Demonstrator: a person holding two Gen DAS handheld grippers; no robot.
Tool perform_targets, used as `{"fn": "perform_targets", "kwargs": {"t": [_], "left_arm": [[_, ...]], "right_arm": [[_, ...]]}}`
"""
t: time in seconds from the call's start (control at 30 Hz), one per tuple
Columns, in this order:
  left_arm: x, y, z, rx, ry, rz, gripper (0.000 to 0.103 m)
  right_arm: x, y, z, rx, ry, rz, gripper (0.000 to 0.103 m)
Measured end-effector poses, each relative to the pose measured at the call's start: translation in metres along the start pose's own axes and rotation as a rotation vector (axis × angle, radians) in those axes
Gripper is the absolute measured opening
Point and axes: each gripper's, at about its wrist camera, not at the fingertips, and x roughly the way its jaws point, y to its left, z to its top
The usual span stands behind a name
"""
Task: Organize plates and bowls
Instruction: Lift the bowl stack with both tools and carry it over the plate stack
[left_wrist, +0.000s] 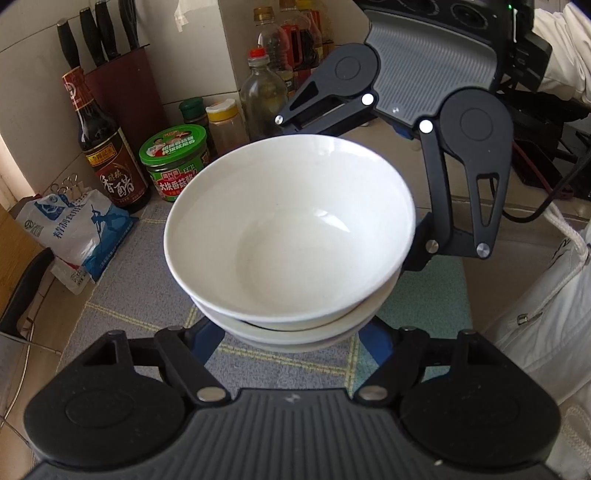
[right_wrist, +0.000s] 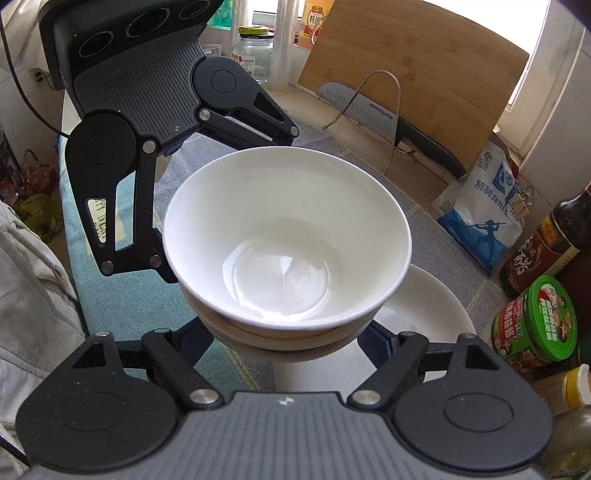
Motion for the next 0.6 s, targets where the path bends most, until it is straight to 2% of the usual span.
{"fn": "perform_targets", "kwargs": {"t": [0.27, 0.6], "left_arm": [[0.037, 0.015, 0.026, 0.017, -0.004, -0.006, 0.079], [0.069, 0.025, 0.032, 0.015, 0.009, -0.027, 0.079]], "right_arm": [[-0.003, -0.04, -0.02, 0.025, 0.013, -0.038, 0.087], [0.016, -0.066, -0.033, 0.062, 0.046, -0.033, 0.087]]}}
